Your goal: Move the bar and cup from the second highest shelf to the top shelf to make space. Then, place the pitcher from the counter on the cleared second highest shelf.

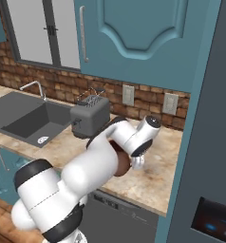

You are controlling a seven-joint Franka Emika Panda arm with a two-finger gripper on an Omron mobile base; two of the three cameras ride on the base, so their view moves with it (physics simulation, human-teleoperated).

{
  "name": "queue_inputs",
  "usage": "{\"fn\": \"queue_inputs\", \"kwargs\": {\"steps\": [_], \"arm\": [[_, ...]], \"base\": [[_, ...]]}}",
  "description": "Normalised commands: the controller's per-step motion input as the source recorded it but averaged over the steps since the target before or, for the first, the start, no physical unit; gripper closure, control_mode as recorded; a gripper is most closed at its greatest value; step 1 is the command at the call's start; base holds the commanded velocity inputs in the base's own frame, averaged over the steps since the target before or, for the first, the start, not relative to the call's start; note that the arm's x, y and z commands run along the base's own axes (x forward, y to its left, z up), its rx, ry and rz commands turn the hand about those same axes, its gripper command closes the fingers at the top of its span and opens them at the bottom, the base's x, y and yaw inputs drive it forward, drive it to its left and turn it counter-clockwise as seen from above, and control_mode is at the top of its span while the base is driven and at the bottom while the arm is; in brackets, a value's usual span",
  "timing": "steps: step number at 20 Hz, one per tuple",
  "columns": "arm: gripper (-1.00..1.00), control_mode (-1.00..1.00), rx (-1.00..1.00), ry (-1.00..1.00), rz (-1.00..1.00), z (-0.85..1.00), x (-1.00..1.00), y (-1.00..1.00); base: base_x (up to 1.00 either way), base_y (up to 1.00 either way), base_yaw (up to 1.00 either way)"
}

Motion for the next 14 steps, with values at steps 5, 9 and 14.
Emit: {"fn": "queue_inputs", "kwargs": {"steps": [5, 9, 14], "arm": [[1.0, -1.0, -0.05, 0.0, 0.02, -0.01, 0.0, 0.35], [1.0, -1.0, -0.02, 0.0, 0.0, 0.0, 0.0, 0.2], [1.0, -1.0, 0.0, 0.0, 0.0, 0.0, 0.0, 0.03]], "base": [[0.0, 0.0, 0.0], [0.0, 0.0, 0.0], [0.0, 0.0, 0.0]]}}
